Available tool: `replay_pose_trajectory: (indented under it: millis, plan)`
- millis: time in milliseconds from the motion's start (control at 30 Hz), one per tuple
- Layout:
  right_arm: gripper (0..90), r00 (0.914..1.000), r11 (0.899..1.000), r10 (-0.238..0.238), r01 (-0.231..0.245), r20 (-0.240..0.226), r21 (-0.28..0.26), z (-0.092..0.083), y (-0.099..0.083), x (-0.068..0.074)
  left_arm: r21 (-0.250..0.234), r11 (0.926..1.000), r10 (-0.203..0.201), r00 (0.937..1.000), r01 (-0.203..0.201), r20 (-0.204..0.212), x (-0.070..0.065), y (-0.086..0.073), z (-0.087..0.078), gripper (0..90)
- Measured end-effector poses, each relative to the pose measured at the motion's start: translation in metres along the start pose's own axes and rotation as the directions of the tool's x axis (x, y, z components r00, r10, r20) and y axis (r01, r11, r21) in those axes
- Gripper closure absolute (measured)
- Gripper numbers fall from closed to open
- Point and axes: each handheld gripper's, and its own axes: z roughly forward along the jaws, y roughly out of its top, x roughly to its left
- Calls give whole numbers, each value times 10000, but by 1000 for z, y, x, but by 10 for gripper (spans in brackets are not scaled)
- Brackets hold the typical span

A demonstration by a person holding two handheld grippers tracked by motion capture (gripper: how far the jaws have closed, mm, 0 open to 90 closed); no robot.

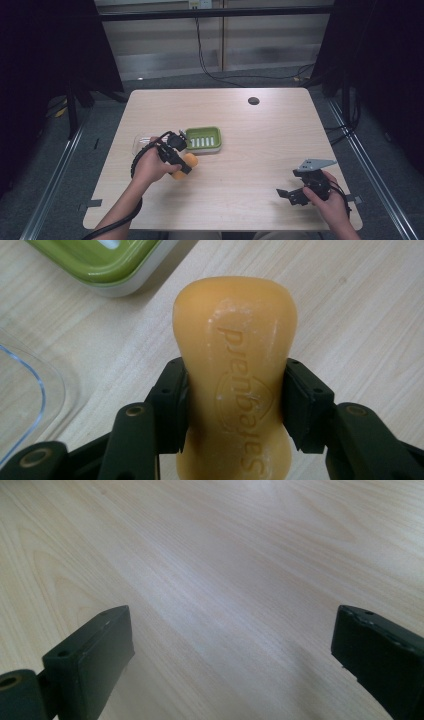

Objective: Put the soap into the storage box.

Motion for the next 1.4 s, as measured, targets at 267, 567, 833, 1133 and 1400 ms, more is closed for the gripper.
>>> replay_pose_trajectory:
  millis: [267, 567, 833, 1133, 1400]
  plan:
    - [34, 10000, 10000, -38, 38, -5, -38, -1, 0, 0, 219, 9996, 174, 9998, -176, 120, 1, 9, -4, 503]
    - [34, 10000, 9999, -74, 74, 2, -82, -2, 1, 0, 339, 9986, 399, 9991, -403, 111, 3, 19, -9, 503]
    - [34, 10000, 9999, -52, 52, 22, -112, -2, 1, 0, 255, 9986, 457, 9989, -460, 98, 4, 27, -16, 503]
    - [34, 10000, 9999, -57, 57, -3, -113, -2, 1, 0, 394, 9969, 685, 9976, -686, 45, 6, 35, -22, 503]
    - [34, 10000, 9999, 9, -9, 23, -138, -3, 1, -1, 441, 9971, 618, 9981, -620, 70, 8, 41, -27, 503]
